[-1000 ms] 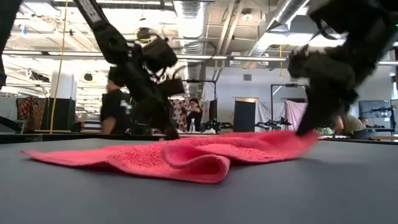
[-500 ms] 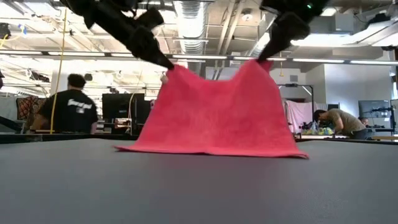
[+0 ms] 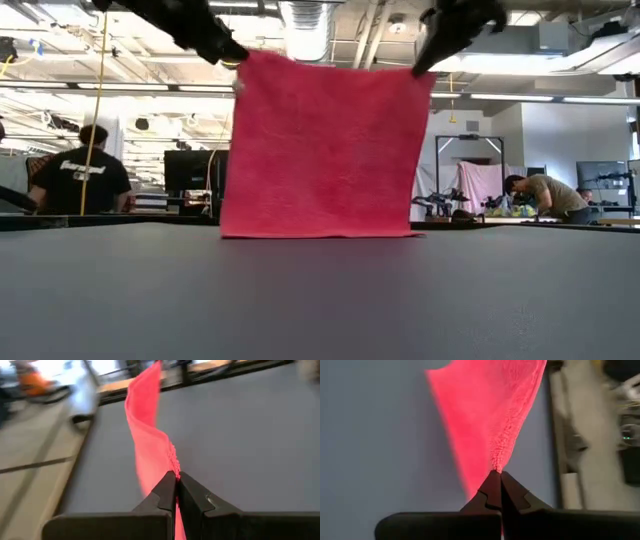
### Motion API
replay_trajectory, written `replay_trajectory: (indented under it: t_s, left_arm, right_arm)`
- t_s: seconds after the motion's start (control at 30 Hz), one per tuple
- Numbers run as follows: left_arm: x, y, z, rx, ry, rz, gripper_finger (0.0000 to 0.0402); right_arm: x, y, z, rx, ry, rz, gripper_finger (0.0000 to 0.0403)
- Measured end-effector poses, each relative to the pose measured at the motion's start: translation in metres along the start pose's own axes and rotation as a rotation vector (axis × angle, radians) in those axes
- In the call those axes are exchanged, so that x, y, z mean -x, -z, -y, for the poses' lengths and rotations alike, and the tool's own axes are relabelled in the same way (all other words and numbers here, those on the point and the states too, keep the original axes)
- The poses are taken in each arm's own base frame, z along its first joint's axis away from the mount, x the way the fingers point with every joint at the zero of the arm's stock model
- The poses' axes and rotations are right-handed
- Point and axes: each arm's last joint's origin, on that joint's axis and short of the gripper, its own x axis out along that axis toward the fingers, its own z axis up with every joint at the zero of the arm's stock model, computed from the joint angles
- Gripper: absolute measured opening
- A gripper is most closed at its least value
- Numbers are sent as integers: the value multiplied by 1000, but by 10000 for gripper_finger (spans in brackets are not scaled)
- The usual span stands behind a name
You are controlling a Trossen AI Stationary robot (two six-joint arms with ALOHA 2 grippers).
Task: Roll towel
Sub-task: Roll the red towel
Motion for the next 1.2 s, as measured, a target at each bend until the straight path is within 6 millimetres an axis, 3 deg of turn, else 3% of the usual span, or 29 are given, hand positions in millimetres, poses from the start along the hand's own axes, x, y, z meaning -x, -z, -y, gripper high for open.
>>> replay_trajectory:
  t_s: [0.13,0.27,0.4,0.5,0.67,0.83,0.93,1.2]
  left_arm:
    - [-6,-3,34,38,172,-6,0]
    - [-28,4,81,73,324,-82,0]
    - [-46,10,127,94,381,-99,0]
    - [-54,12,149,115,367,-103,0]
    - [-52,15,163,182,297,-128,0]
    - [-52,32,150,264,19,-271,0]
    - [-55,52,140,300,-80,-348,0]
    - [-61,88,129,390,-91,-383,0]
  right_arm:
    - [11,-5,-43,-42,-133,25,9]
    - [13,-9,-88,-79,-227,9,9]
    - [3,-8,-128,-95,-263,-55,9]
    - [-4,-7,-143,-93,-262,-93,9]
    - [-11,-9,-141,-108,-256,-103,9]
    - [-32,-11,-114,-161,-193,-145,9]
    - [-58,-6,-100,-155,-172,-209,9]
    - [-124,15,-87,-159,-199,-379,12]
